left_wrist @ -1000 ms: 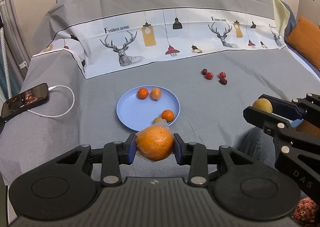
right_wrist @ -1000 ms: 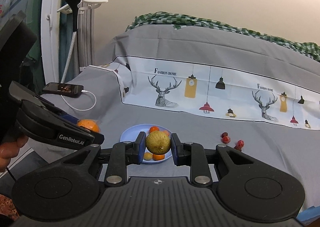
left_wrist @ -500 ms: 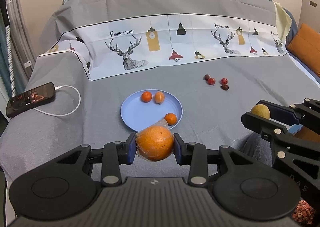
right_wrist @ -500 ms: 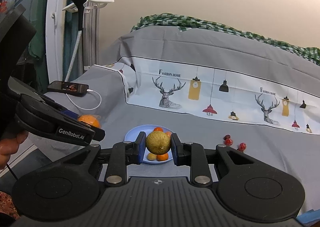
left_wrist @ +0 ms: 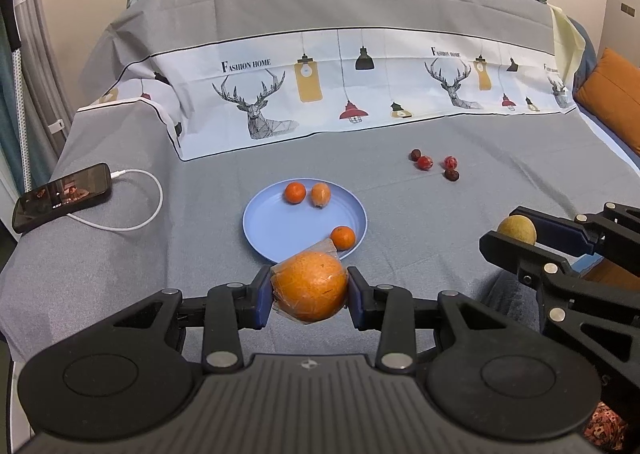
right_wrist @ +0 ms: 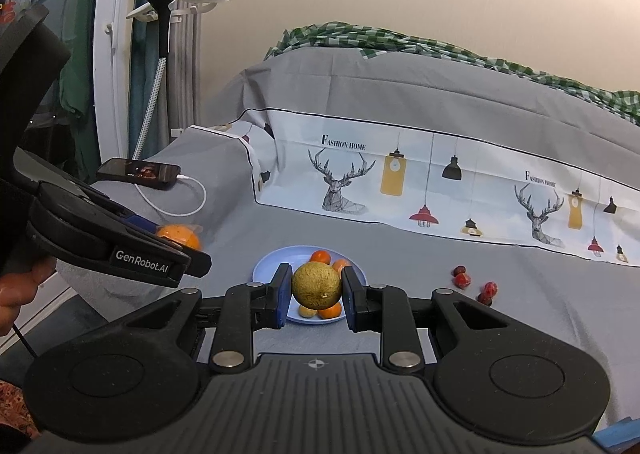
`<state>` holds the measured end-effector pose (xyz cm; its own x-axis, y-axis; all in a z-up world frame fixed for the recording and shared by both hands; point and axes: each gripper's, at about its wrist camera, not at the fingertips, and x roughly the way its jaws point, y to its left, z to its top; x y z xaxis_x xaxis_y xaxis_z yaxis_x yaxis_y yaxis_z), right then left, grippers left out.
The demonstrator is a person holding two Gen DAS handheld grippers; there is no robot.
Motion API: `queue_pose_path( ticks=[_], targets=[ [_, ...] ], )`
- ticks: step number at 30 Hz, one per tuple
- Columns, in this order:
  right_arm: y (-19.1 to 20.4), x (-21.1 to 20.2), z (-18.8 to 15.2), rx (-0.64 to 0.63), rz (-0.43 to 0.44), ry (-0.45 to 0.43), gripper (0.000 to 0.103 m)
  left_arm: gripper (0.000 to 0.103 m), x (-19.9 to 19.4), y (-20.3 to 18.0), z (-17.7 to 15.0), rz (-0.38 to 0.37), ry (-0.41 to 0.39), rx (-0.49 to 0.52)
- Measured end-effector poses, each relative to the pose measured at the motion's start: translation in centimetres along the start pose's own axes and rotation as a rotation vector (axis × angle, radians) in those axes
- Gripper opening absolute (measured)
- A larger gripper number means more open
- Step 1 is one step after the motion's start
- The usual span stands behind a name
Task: Organize fruits
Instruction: 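Carry the mandarin and yellow fruit in both tools over the blue plate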
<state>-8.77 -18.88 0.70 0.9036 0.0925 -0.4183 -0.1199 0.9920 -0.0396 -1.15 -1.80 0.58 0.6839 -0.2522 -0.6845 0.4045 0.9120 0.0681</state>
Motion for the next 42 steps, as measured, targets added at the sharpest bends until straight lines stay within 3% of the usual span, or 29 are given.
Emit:
queue_pose_path(
  ticks=[27,34,42],
  targets=[
    [-0.5,4.6,-0.4,0.027,0.035,0.095,0.027,0.042,4.9,2.0,2.1,0.025,0.062,-0.042],
    [-1.3,7.9,0.4,0.021,0.037,0.105,0.027,0.042,7.8,2.7,3.7,0.036,0.074,-0.057],
    [-2.5,14.5,0.8,0.019,0.033,0.142,0.027,0.042,13.6,3.7,5.8,0.029,0.122,-0.073]
  ],
)
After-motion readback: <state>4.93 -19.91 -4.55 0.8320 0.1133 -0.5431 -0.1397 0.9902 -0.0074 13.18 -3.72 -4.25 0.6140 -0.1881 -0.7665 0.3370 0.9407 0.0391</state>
